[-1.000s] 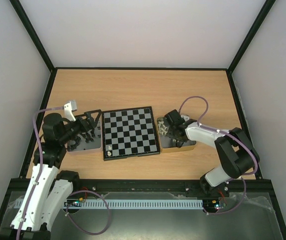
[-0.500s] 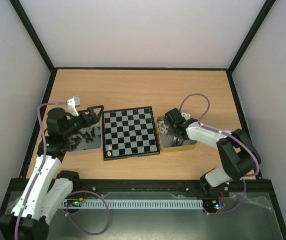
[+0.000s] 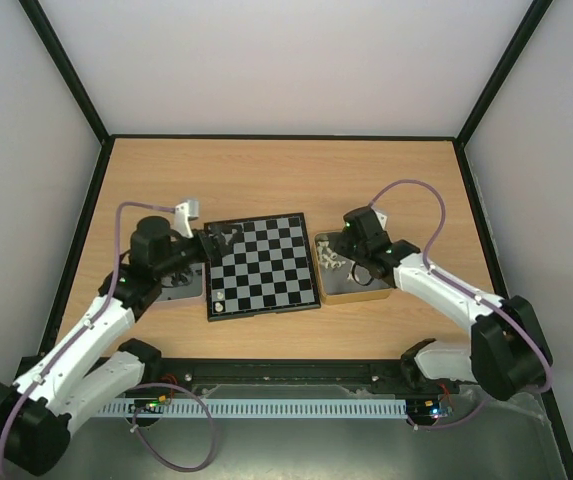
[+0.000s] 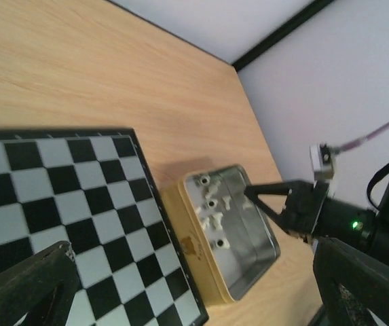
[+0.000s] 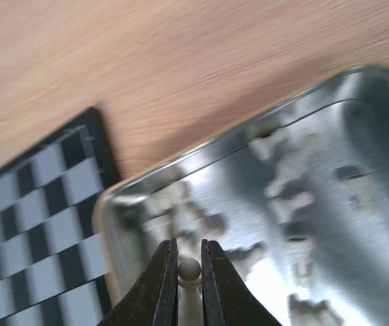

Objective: Set up the chess pieces on the board
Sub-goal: Pick up the chess piece from the storage box, then place the chess piece on the chessboard.

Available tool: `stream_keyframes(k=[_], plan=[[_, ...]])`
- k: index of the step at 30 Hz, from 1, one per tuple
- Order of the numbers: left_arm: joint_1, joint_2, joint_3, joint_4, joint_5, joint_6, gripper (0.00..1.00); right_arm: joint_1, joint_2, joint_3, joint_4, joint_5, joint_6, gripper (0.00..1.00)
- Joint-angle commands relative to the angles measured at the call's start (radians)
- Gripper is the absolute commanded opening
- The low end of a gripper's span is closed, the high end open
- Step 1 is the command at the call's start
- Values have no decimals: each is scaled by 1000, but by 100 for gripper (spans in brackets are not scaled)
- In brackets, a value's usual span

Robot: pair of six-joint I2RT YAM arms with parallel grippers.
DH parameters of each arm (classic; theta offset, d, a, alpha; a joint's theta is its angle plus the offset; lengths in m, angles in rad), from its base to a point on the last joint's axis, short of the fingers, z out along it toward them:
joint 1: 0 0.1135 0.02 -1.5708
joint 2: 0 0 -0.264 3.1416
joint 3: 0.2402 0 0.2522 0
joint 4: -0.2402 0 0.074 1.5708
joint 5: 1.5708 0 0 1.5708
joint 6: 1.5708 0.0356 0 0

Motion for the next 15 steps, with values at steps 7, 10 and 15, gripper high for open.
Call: stream_keyframes(k=[7,10,15], plan=[[-247,107,-101,226,-111,-167,87,30,-105,-97,390,-435,384,10],[-300,149,-122,316,-114,-181,79,63,-88,-100,473,-477,486,10],[-370,241,-107,393,-131,-142,69,93,-33,-100,572,-585,611,10]])
